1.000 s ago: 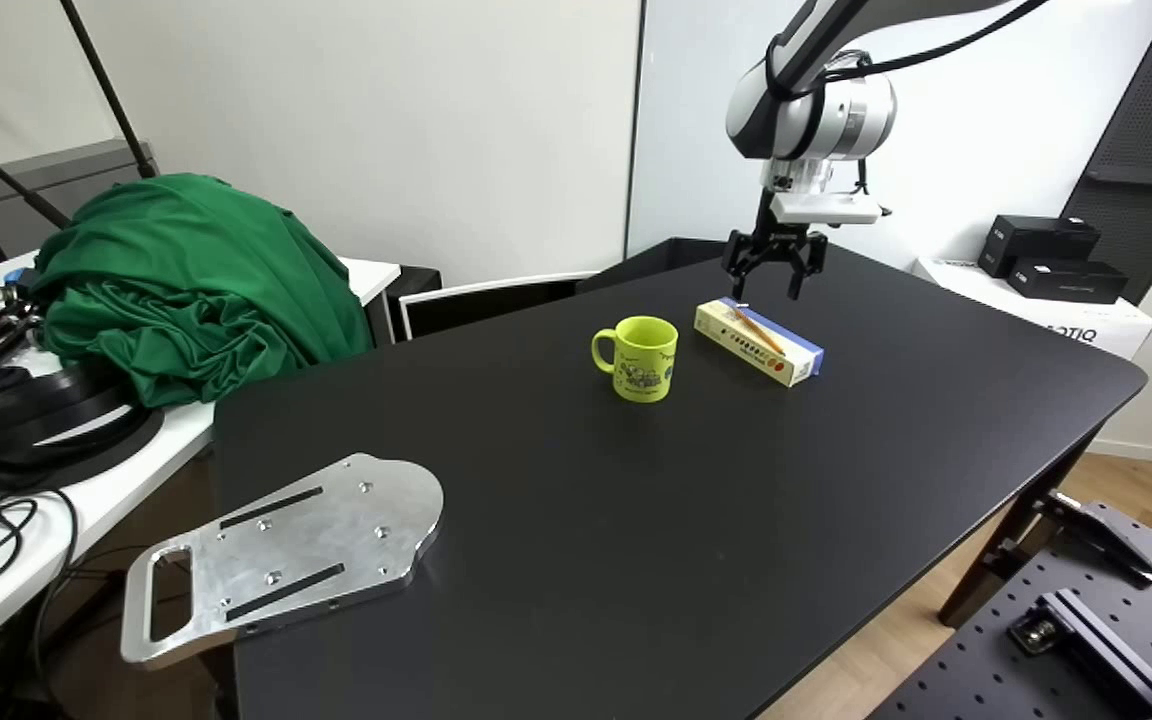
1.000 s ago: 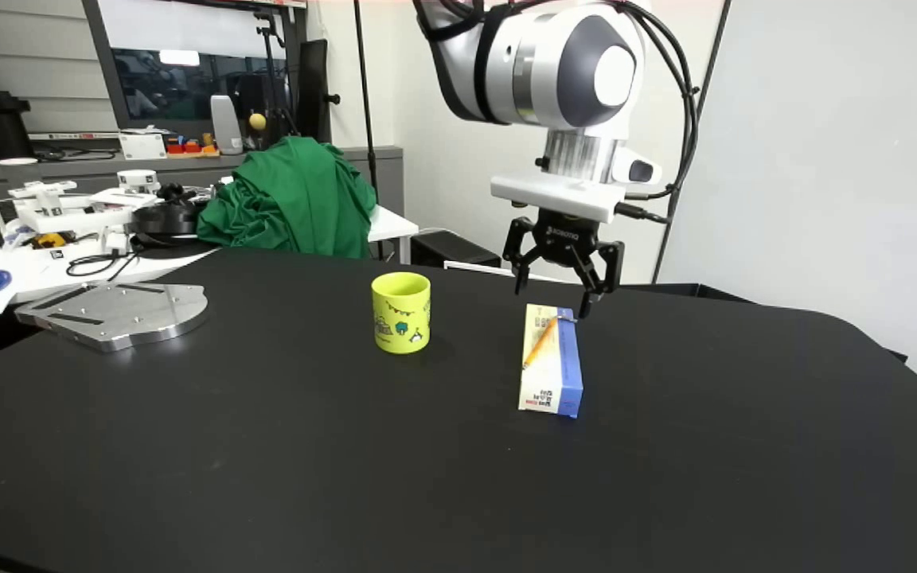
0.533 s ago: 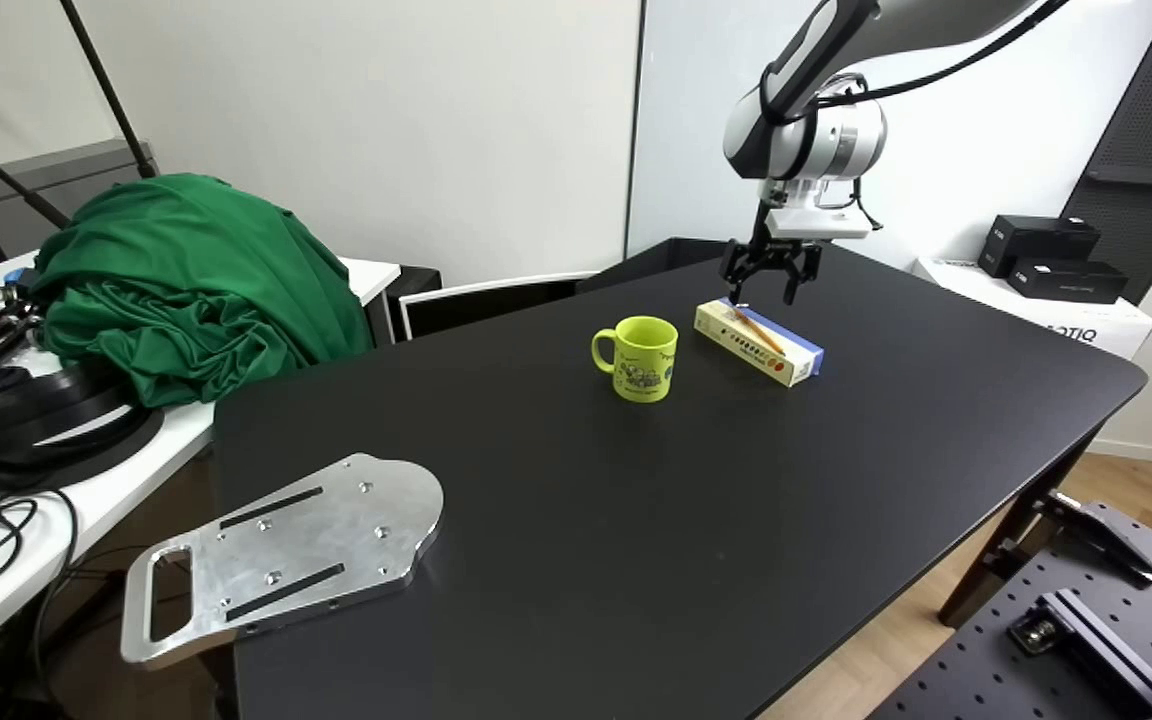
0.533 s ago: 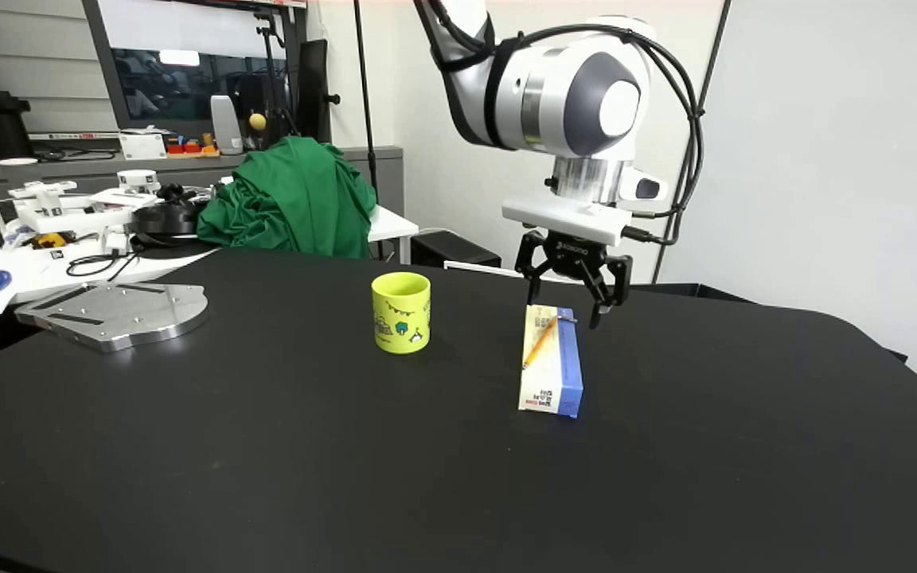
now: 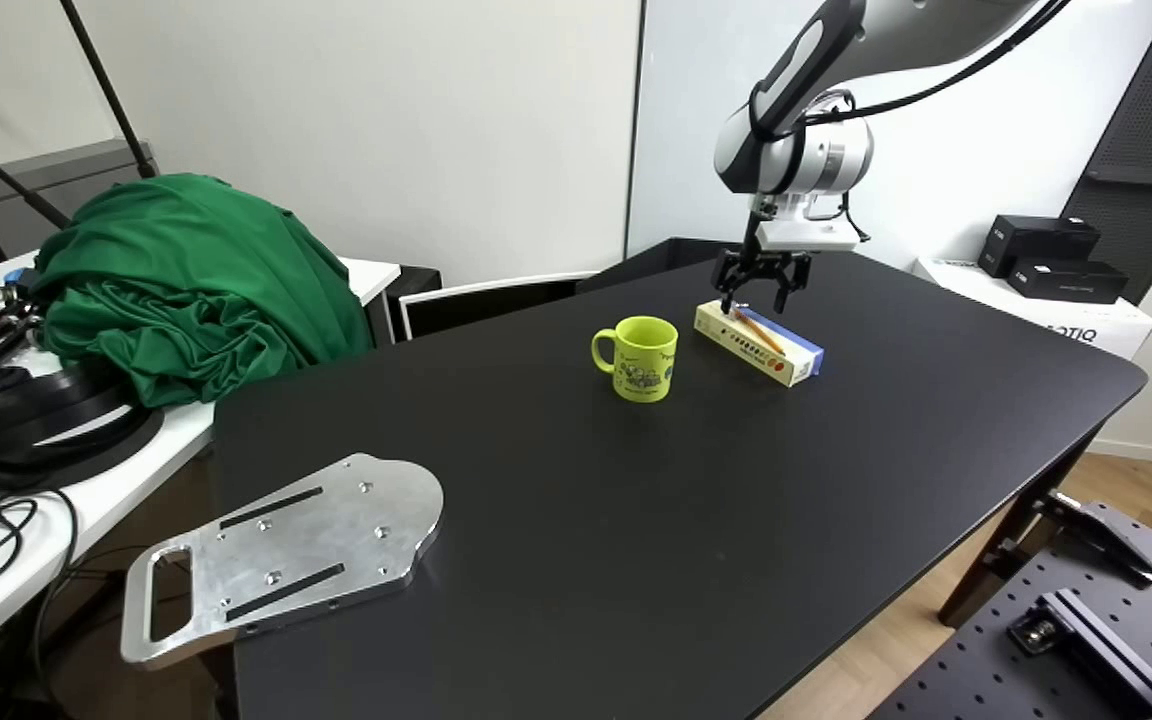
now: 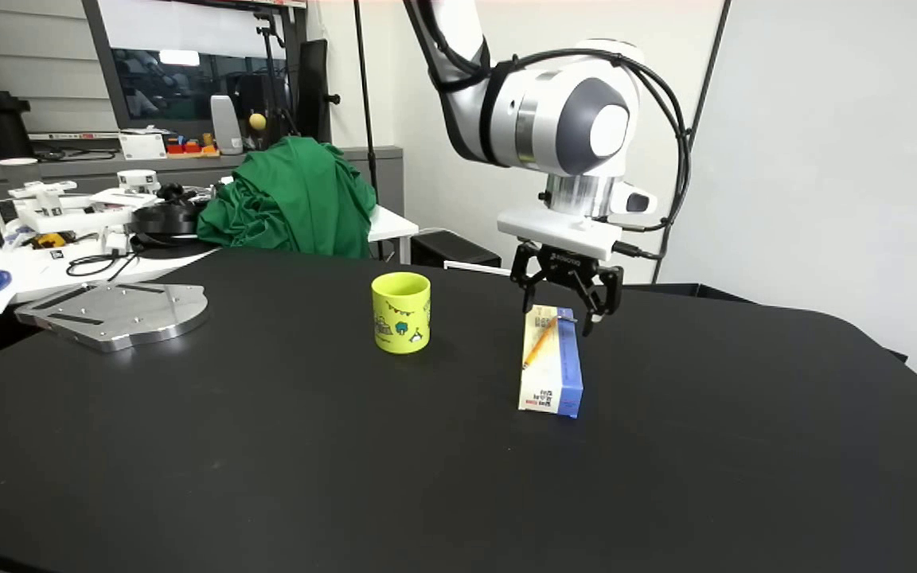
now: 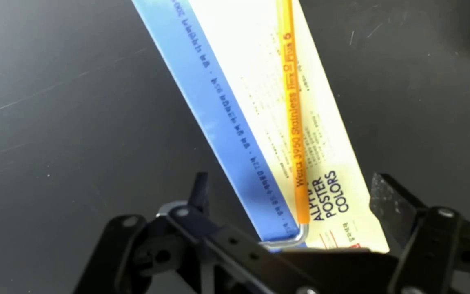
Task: Put the orange object into the mug, then on top of the box then back into the mug.
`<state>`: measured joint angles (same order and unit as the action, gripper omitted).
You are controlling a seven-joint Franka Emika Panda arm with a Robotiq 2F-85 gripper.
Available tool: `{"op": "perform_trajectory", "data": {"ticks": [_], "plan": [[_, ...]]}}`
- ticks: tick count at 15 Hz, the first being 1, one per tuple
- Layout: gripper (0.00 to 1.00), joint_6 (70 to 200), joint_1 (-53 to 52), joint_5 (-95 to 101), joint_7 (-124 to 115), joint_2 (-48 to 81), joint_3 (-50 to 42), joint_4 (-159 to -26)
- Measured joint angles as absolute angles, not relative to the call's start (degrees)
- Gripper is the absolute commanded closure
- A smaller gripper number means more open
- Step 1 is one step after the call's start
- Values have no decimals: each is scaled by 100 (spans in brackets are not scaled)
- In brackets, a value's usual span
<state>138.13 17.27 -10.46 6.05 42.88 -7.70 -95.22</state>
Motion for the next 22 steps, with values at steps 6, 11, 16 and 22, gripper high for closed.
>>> {"op": "perform_trajectory", "data": {"ticks": [6,11,16,22], "plan": [[62,13836,1727,-1041,591,4365,-747,-9497],[94,13839,1733,-1031,580,4364,-765,-9444],[98,13838,1731,-1017,518,4365,-791,-9430],[98,13520,1650,-1013,-318,4366,-903,-9327]]}}
